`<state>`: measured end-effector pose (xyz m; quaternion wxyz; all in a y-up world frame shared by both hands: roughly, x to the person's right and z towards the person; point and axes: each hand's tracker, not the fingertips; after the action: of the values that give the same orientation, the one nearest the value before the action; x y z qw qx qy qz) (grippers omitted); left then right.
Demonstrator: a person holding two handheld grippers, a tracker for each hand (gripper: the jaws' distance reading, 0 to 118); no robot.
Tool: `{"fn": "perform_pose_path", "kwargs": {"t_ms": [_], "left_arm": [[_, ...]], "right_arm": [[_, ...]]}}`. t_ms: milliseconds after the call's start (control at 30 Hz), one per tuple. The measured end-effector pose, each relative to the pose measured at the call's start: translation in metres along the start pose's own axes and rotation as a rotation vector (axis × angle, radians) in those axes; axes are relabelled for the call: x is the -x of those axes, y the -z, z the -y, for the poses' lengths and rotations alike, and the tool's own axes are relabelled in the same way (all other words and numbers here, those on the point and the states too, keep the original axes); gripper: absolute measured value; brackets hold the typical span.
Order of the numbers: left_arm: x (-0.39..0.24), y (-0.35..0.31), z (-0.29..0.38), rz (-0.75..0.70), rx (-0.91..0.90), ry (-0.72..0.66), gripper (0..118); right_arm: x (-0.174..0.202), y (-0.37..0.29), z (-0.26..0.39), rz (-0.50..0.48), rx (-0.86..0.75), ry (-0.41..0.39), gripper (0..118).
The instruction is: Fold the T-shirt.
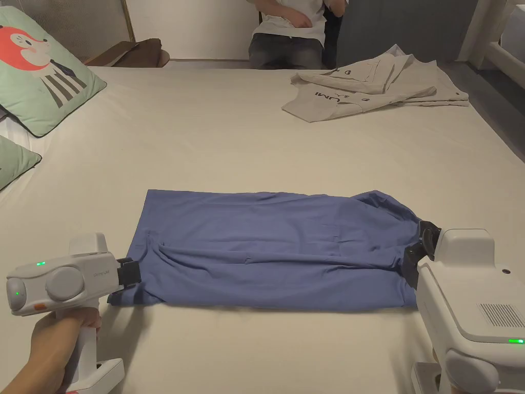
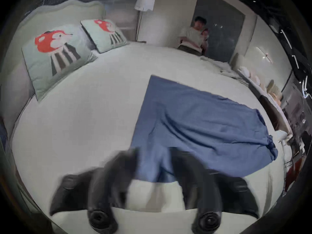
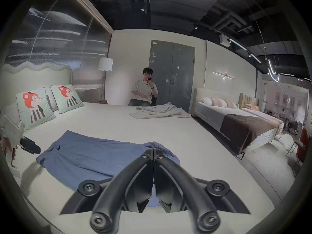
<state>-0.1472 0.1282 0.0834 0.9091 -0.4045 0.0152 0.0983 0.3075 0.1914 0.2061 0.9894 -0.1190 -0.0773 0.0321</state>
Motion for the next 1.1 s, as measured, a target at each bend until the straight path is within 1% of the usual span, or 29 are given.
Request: {"fn": "perform_pose_path", "kwargs": {"t_ms": [67,100,233,267,300,333,367,400,433,467,500,533,600,633,700,767,800,833,900,933,967,1000,1033,1100], "left_arm": [[0.002,0.003,0.007,-0.034,0.029,0.028,90],[0.001,0.004,0.010,-0.039,0.035,0.035,96],[0.000,0.012,0.019,-0.033,0.056,0.023,95],[-0.002,0.015,0.021,-0.034,0.075,0.030,91],[-0.005,0.018,0.023,-0.038,0.081,0.038,84],[-0.006,0.022,0.023,-0.037,0.088,0.051,74],[-0.010,0.023,0.025,-0.045,0.089,0.060,58],[-0.013,0.025,0.026,-0.056,0.093,0.068,51],[-0.016,0.026,0.028,-0.064,0.091,0.078,46],[-0.017,0.025,0.029,-0.076,0.083,0.095,31],[-0.019,0.023,0.030,-0.078,0.071,0.106,12],[-0.022,0.021,0.030,-0.071,0.063,0.114,9],[-0.024,0.019,0.027,-0.065,0.066,0.109,9],[-0.027,0.016,0.026,-0.074,0.057,0.122,9],[-0.030,0.010,0.023,-0.075,0.038,0.163,8],[-0.028,0.007,0.018,-0.065,0.028,0.166,7],[-0.027,0.005,0.016,-0.052,0.027,0.165,6],[-0.026,0.002,0.014,-0.041,0.019,0.156,6],[-0.024,0.001,0.011,-0.023,0.012,0.143,6],[-0.023,0.001,0.009,-0.020,0.013,0.142,5],[-0.023,0.001,0.010,-0.012,0.007,0.141,5],[-0.024,0.001,0.010,-0.010,0.008,0.145,5],[-0.024,0.002,0.010,-0.011,0.009,0.151,5],[-0.023,0.002,0.011,-0.008,0.008,0.149,5]], "right_arm": [[-0.001,0.005,0.004,0.003,0.015,0.004,0],[-0.002,0.007,0.006,0.005,0.025,0.004,0],[-0.003,0.013,0.013,0.007,0.052,0.003,0],[-0.004,0.013,0.015,0.007,0.057,0.004,0],[-0.004,0.013,0.016,0.008,0.062,0.005,0],[-0.006,0.014,0.018,0.010,0.067,0.005,0],[-0.007,0.014,0.019,0.014,0.073,0.006,0],[-0.009,0.014,0.021,0.015,0.077,0.008,0],[-0.011,0.014,0.022,0.019,0.082,0.012,0],[-0.013,0.014,0.024,0.023,0.089,0.014,0],[-0.015,0.013,0.025,0.025,0.092,0.016,0],[-0.018,0.013,0.026,0.028,0.095,0.017,0],[-0.022,0.014,0.029,0.037,0.107,0.015,0],[-0.027,0.016,0.031,0.039,0.117,0.027,0],[-0.035,0.021,0.036,0.049,0.157,0.071,0],[-0.046,0.032,0.042,0.049,0.233,0.106,0],[-0.050,0.038,0.046,0.047,0.267,0.125,5],[-0.054,0.046,0.050,0.047,0.317,0.141,5],[-0.059,0.059,0.058,0.031,0.393,0.148,13],[-0.059,0.067,0.063,0.019,0.432,0.137,35],[-0.058,0.075,0.069,0.013,0.471,0.139,70],[-0.057,0.079,0.073,0.013,0.474,0.144,89],[-0.055,0.084,0.078,0.005,0.488,0.151,100],[-0.051,0.093,0.084,0.006,0.514,0.158,101]]}}
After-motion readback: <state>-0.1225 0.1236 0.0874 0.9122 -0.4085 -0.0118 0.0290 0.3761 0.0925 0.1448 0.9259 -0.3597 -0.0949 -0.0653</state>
